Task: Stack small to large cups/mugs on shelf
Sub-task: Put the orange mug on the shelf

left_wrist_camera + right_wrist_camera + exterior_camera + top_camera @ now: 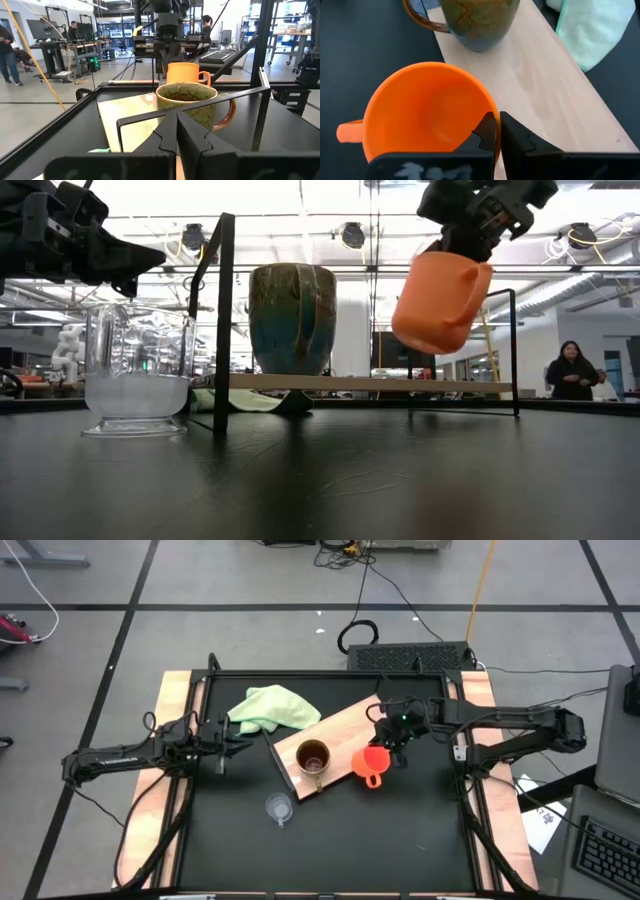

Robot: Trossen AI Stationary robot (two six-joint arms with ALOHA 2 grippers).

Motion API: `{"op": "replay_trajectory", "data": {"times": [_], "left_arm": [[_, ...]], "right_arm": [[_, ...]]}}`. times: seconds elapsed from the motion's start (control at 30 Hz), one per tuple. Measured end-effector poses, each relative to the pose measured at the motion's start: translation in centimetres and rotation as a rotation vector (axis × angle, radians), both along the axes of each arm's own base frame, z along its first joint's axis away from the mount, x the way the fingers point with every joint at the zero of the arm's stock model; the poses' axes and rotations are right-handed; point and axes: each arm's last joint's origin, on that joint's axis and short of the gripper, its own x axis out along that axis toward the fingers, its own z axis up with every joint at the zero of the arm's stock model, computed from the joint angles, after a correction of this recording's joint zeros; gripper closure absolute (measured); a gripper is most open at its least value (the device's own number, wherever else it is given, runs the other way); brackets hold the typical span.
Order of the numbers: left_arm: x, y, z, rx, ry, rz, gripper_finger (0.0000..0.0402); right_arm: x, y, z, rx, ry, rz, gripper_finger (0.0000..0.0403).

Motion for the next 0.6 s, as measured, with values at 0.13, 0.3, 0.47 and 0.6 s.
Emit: {"op": "replay_trajectory", "data": {"times": [0.13,0.3,0.47,0.6], "left_arm": [[0.0,0.0,0.0,0.004,-0.001,0.001,0.0389],[0.0,0.0,0.0,0.006,-0.001,0.013,0.0389],[0.0,0.1,-0.1,0.004,0.007,0.028,0.0389],[0.0,0.1,-0.1,0.004,0.008,0.027,0.0389]], "right_arm": [[0.5,-0.6,-0.2,-0.013,0.011,0.0,0.0403],[2.5,-1.4,0.4,-0.032,0.06,0.022,0.0403],[4.5,-2.1,1.3,-0.043,0.155,0.062,0.0403],[6.2,-2.7,1.8,-0.049,0.207,0.086,0.0403]]}}
